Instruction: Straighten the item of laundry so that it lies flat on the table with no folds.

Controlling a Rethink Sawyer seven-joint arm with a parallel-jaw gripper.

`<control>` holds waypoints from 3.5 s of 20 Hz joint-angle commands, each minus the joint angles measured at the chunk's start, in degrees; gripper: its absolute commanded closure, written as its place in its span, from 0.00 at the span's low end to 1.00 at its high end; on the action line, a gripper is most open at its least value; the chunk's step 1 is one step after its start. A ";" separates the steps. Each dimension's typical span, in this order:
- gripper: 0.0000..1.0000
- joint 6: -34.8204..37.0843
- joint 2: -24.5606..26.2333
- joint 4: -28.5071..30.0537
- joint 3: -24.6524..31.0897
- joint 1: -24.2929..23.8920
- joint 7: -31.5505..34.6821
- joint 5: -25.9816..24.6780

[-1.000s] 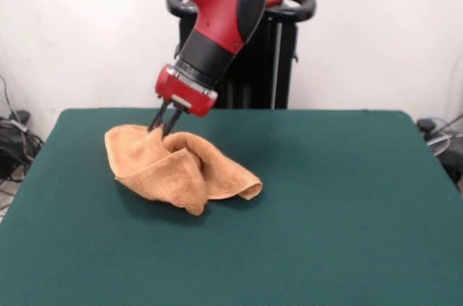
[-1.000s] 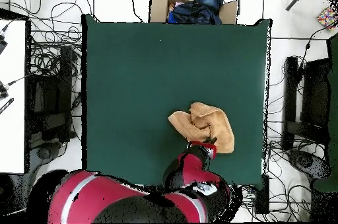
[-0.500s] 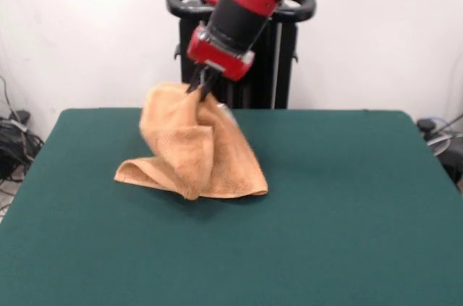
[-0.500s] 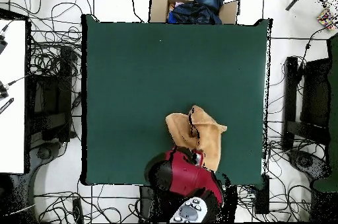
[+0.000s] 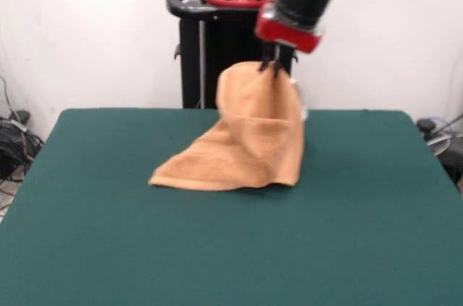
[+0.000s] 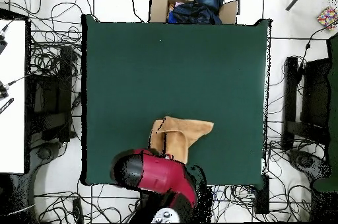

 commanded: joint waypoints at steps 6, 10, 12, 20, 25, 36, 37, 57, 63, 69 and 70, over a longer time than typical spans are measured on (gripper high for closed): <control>1.00 20.80 -3.02 -10.71 2.32 13.59 23.84 8.49; 1.00 25.58 -4.89 -12.87 2.87 14.49 23.52 9.45; 1.00 29.19 -6.82 -13.94 3.37 14.65 23.34 9.92; 1.00 38.81 -13.67 -16.93 5.59 8.80 10.73 8.43; 1.00 26.25 -14.34 -11.06 11.61 -3.09 -6.17 9.06; 1.00 -7.11 2.30 -10.52 28.29 -30.15 -15.37 -9.32; 1.00 -8.73 4.32 -11.31 29.14 -31.52 -14.84 -10.81; 1.00 -12.70 10.68 -10.65 20.92 -29.60 1.62 -16.62; 1.00 -13.12 9.86 -13.12 2.40 -17.66 8.31 -15.66; 1.00 -25.97 20.43 -12.16 -18.82 -1.09 19.28 -6.67; 1.00 -27.37 21.99 -11.53 -19.47 -0.41 19.86 -5.07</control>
